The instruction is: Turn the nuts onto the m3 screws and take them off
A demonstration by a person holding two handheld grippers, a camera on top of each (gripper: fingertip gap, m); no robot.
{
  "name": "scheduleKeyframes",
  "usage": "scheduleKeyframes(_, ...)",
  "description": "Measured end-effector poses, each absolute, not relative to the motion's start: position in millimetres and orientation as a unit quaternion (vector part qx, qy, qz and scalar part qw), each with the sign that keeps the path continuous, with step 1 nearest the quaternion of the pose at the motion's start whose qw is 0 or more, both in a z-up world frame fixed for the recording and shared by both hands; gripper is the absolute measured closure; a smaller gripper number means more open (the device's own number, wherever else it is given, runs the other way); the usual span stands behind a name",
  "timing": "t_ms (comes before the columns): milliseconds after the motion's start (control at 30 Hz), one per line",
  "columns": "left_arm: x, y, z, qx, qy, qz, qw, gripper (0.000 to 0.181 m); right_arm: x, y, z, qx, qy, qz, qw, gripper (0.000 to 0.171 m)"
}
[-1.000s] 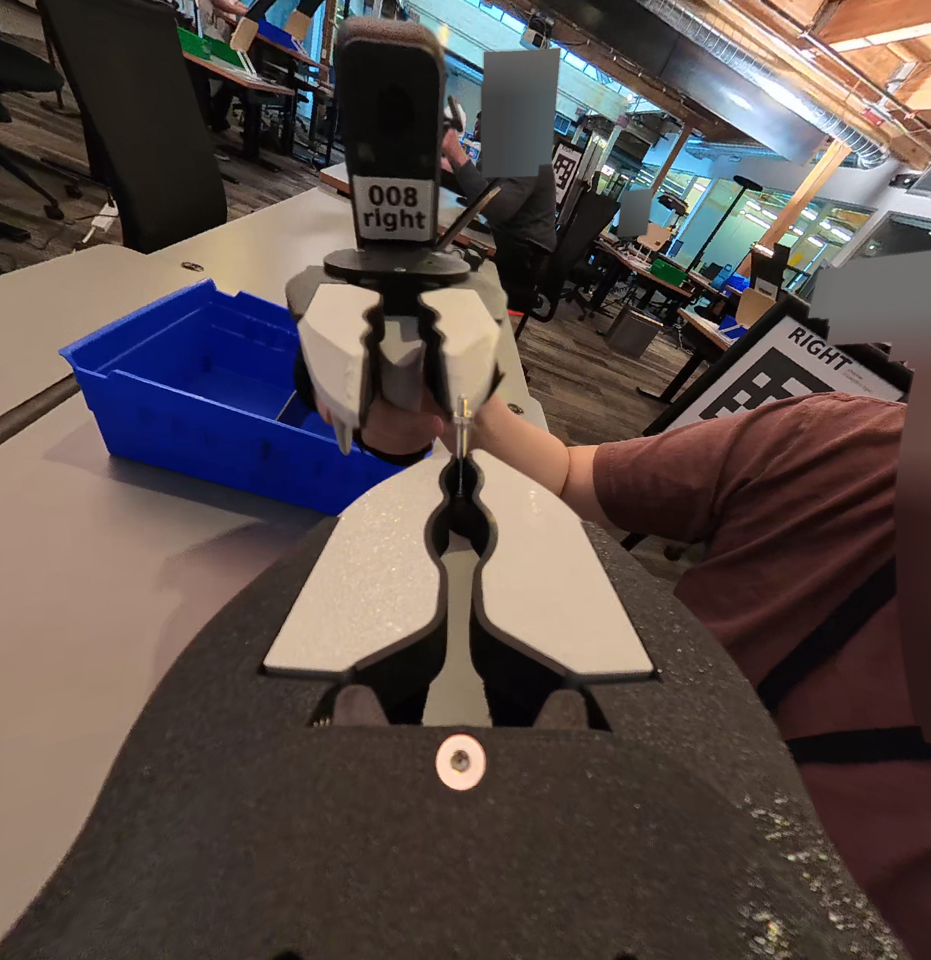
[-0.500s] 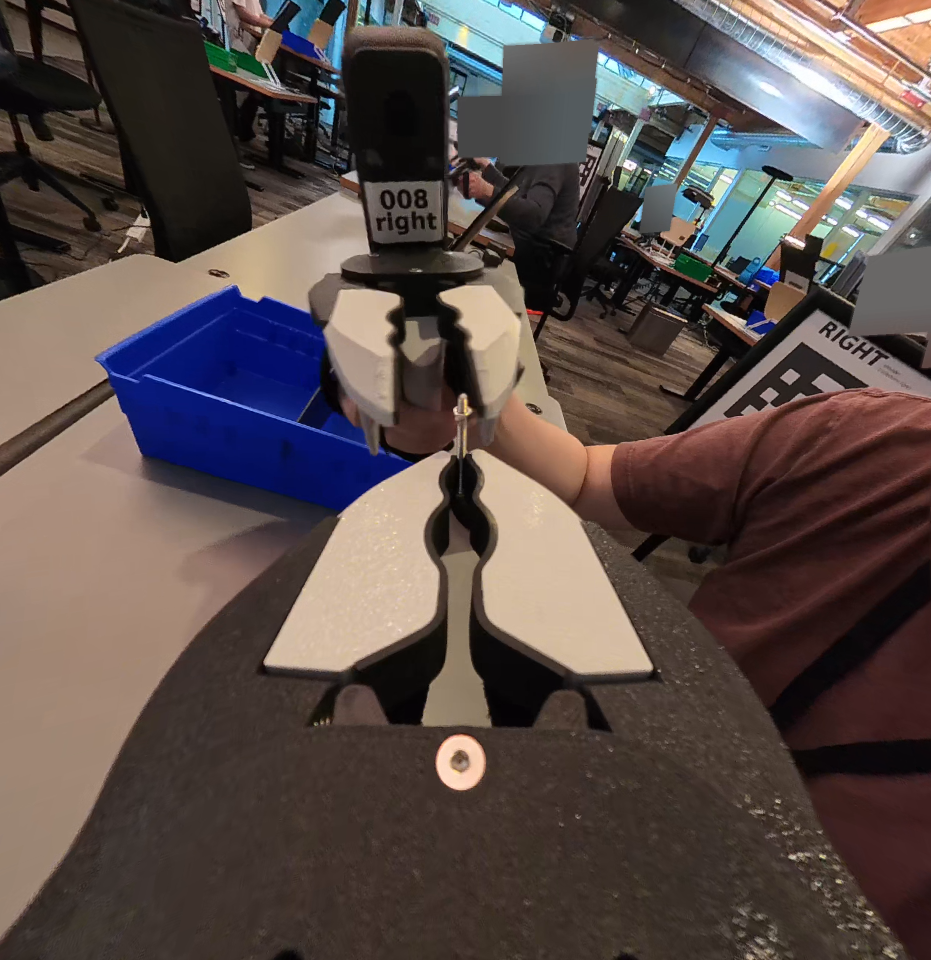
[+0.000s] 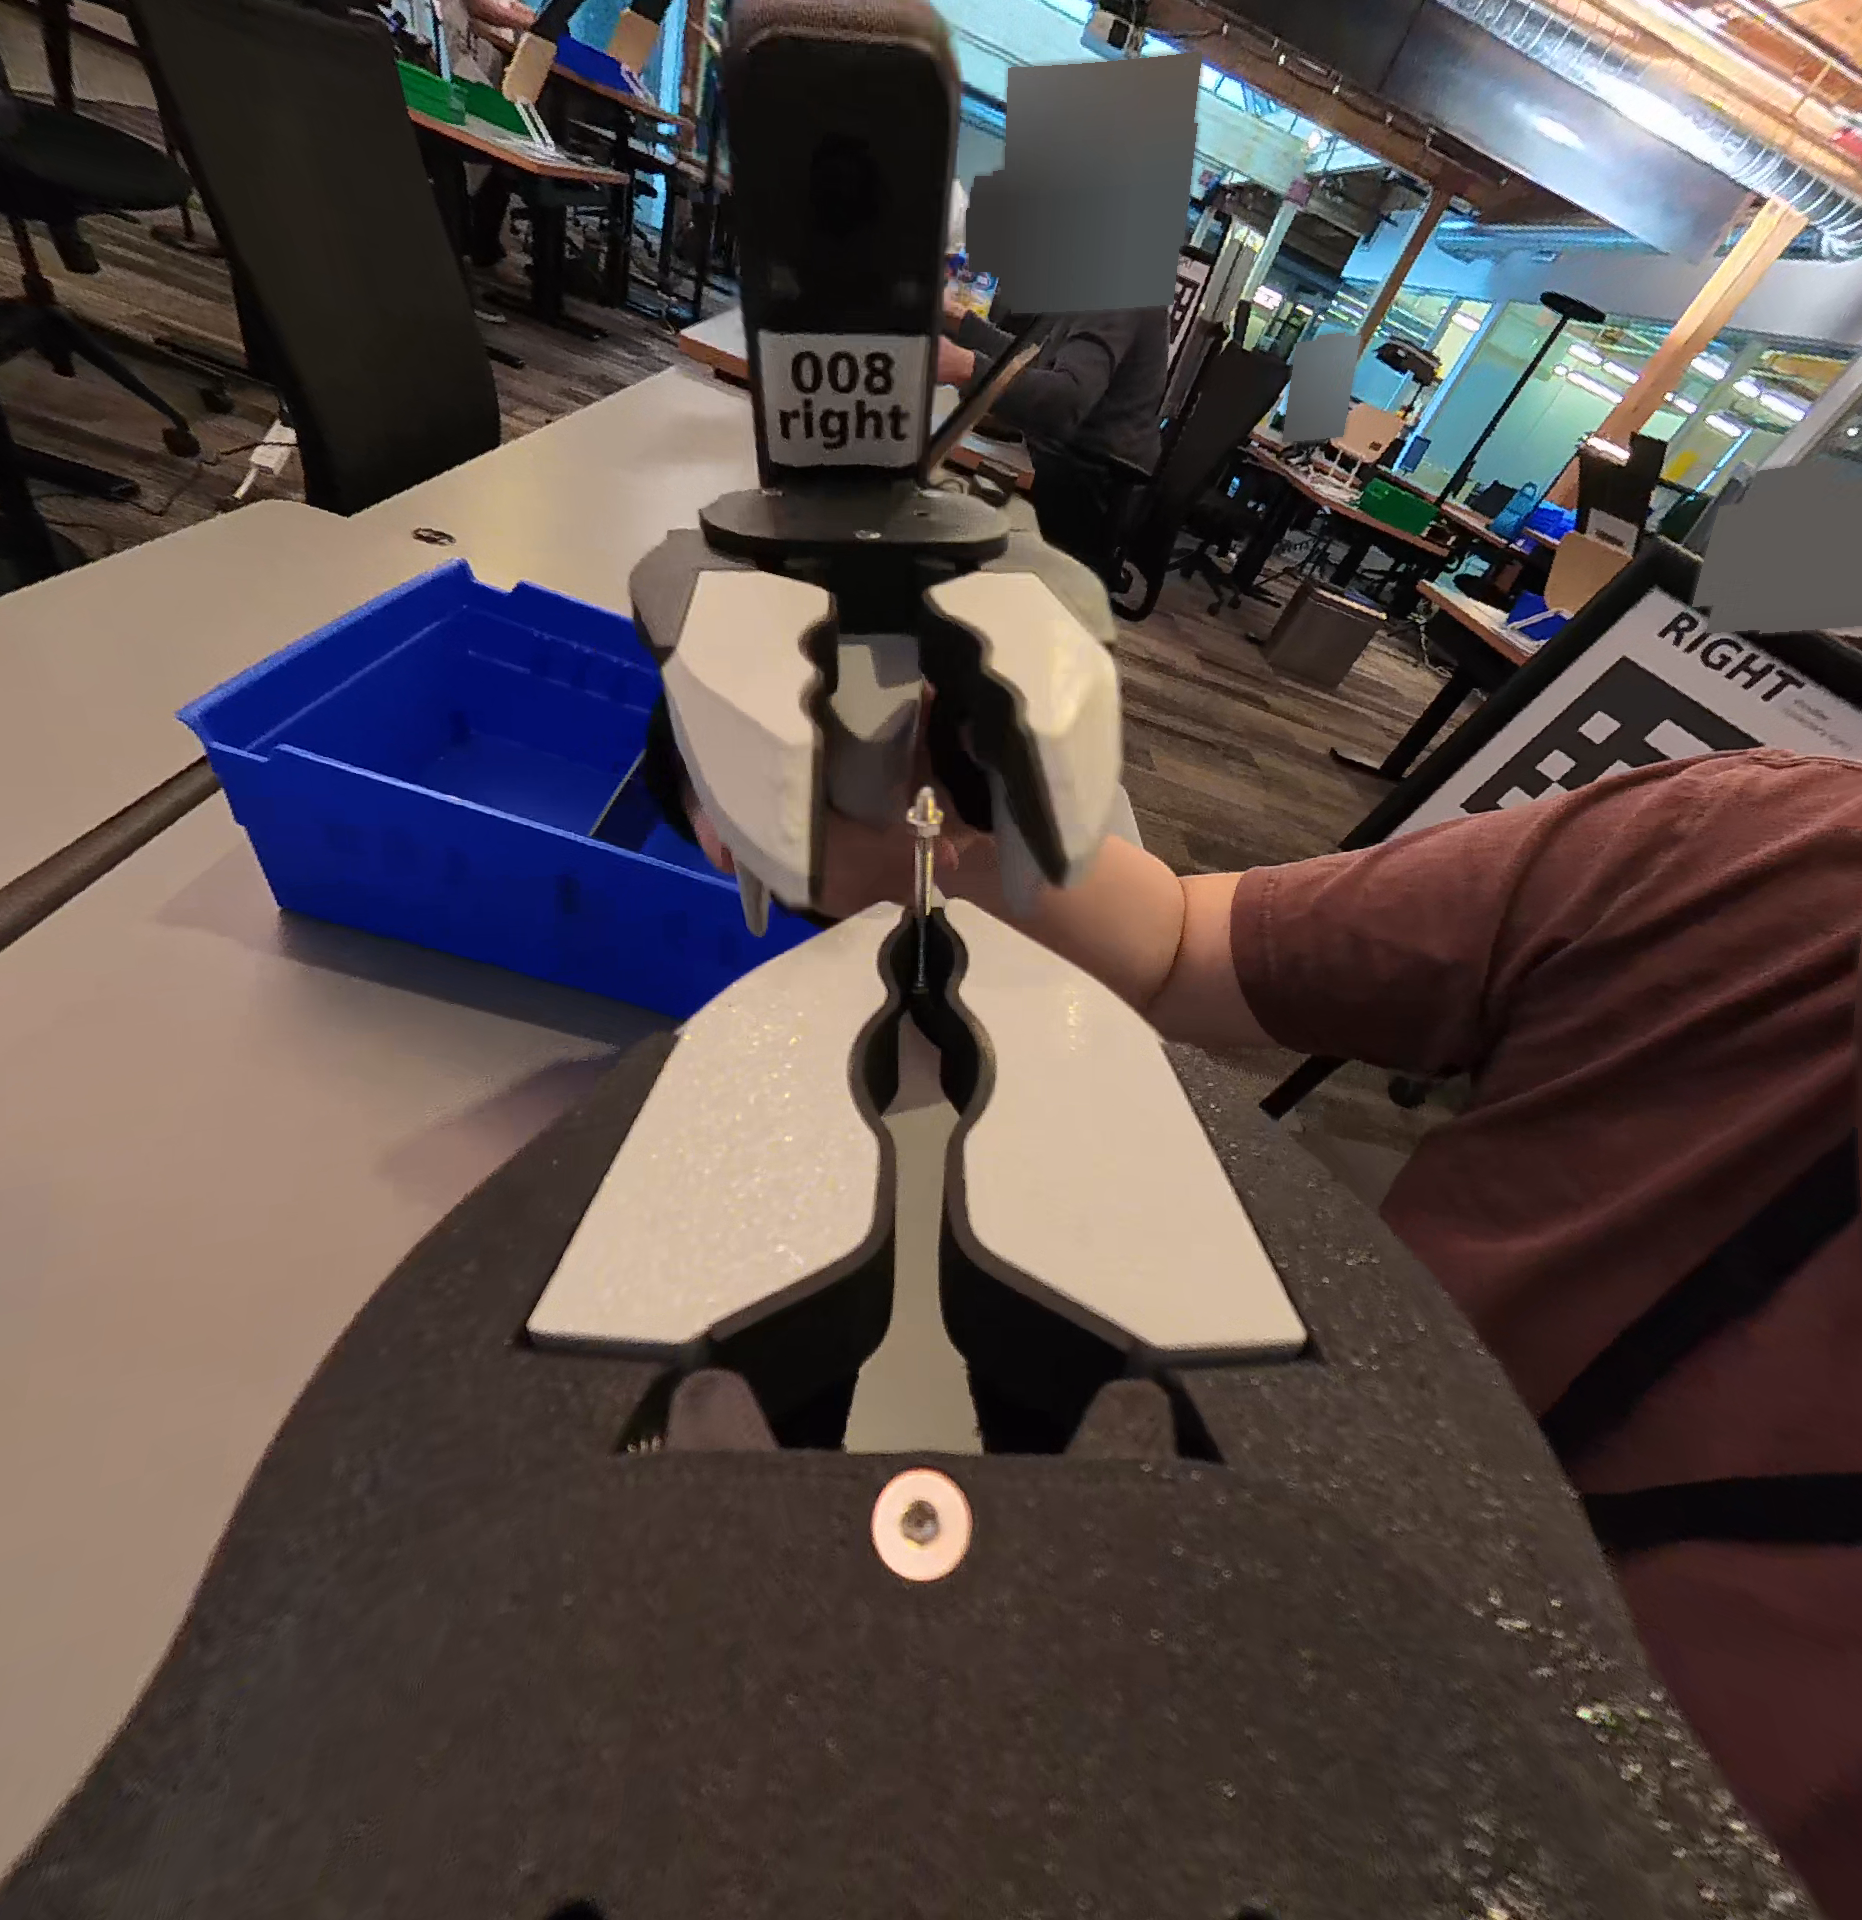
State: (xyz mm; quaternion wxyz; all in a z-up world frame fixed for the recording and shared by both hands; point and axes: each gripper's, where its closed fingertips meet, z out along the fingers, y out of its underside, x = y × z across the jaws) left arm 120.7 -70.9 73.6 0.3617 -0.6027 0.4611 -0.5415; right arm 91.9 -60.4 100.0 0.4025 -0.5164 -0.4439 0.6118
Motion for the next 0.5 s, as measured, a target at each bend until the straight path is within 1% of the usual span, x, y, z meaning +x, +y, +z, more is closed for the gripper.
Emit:
scheduleKeyframes(67,124.5,-75.1,72.6,-0.598,0.466,-0.546,0.356,0.179,81.9,-64.1,97.5,-0.52,-0.449,0.596,0.415,0.136)
scheduleKeyframes(133,126.2,-78.9,73.0,-0.595,0.47,-0.549,0.352,0.179,80.5,-58.7,94.4,-0.532,-0.445,0.581,0.426,0.137)
scheduleKeyframes(233,122.0,-74.1,76.8,-0.597,0.461,-0.545,0.366,0.179,96.0,-49.7,98.3,-0.527,-0.43,0.605,0.414,0.137)
scheduleKeyframes(300,119.1,-72.4,78.3,-0.598,0.459,-0.547,0.365,0.179,104.0,-46.7,102.3,-0.524,-0.42,0.618,0.409,0.145)
scheduleKeyframes(500,125.4,-76.4,73.6,-0.596,0.468,-0.544,0.36,0.179,84.0,-62.7,100.7,-0.519,-0.445,0.594,0.424,0.138)
